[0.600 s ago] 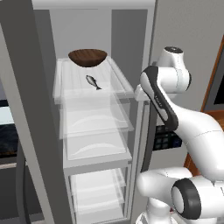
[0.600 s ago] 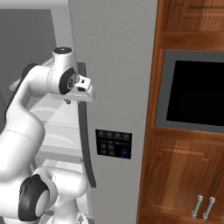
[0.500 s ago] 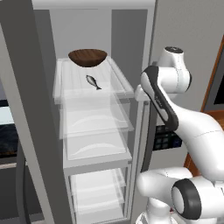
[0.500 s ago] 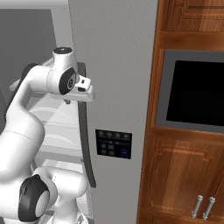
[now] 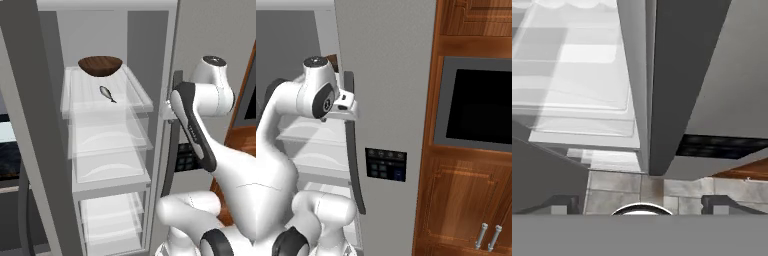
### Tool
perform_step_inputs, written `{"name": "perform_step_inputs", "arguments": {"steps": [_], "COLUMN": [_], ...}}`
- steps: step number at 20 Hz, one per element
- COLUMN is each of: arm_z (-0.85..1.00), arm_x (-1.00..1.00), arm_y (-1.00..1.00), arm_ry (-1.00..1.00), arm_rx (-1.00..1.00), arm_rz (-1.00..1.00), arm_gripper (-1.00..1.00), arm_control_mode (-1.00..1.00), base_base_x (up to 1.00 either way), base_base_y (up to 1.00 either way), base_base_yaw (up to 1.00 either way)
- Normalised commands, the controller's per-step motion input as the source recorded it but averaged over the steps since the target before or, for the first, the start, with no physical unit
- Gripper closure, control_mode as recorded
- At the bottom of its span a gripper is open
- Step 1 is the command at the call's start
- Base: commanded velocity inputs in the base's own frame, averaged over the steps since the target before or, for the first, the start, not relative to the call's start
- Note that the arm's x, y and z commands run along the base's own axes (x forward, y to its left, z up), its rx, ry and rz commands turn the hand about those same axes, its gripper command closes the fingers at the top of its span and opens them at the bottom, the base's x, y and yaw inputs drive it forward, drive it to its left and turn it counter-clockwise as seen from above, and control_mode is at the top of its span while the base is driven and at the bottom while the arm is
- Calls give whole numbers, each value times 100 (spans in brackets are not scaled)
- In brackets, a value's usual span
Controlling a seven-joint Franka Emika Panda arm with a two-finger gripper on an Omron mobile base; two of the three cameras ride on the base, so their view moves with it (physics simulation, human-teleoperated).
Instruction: Take the fish out of the fridge, briefly rinse it in the sink, and place it on the tray next to the sink.
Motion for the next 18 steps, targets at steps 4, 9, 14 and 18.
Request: {"name": "perform_step_inputs", "arguments": {"steps": [4, 9, 14, 18], "arm_z": [2, 31, 50, 70], "arm_x": [-98, -66, -11, 12], "arm_y": [17, 47, 88, 100], "arm_ry": [-45, -43, -33, -24], "arm_rx": [0, 0, 0, 0], "arm_rz": [0, 0, 0, 0], "arm_gripper": [-100, -100, -100, -100], "arm_control_mode": [-100, -100, -100, -100], "base_base_x": [0, 0, 0, 0], "base_base_y": [0, 0, 0, 0], "base_base_yaw": [0, 0, 0, 0]}}
